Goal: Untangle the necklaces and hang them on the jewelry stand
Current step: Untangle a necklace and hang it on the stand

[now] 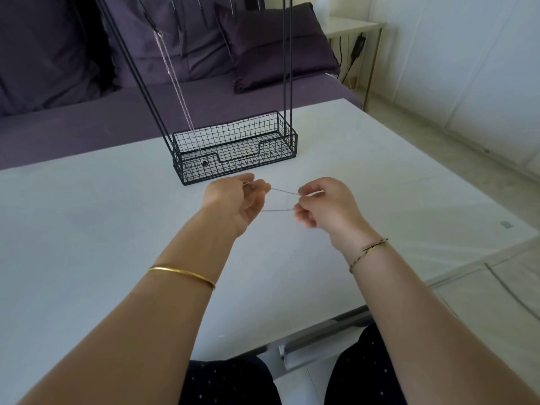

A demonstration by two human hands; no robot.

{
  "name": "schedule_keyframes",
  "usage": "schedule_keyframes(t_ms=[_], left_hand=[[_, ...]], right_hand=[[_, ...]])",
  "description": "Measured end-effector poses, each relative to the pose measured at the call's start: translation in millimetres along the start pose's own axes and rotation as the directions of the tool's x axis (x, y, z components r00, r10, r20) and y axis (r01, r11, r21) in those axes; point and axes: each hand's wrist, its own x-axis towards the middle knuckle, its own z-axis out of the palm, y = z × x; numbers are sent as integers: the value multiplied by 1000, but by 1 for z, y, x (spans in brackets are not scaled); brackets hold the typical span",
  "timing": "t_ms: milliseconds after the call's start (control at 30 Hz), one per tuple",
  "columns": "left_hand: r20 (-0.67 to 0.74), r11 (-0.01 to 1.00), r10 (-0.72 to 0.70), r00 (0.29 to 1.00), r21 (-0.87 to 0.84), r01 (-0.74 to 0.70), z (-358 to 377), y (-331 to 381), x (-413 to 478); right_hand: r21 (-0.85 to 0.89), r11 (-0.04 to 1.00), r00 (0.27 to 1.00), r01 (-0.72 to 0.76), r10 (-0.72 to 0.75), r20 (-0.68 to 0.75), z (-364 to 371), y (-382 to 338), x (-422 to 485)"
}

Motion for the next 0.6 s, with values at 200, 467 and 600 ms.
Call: schedule_keyframes(t_ms=[200,467,600], left_hand=[[-59,998,33,998,46,-30,-2,-1,3],[-23,941,229,973,260,-215,-1,-3,5],[45,898,209,977,386,-210,-3,-4,3]], right_hand=[[749,609,966,-259,173,193,-3,-17,-6],[29,984,968,-177,169,187,-1,-14,-9],[287,946,984,-150,114,137,-5,-18,-8]])
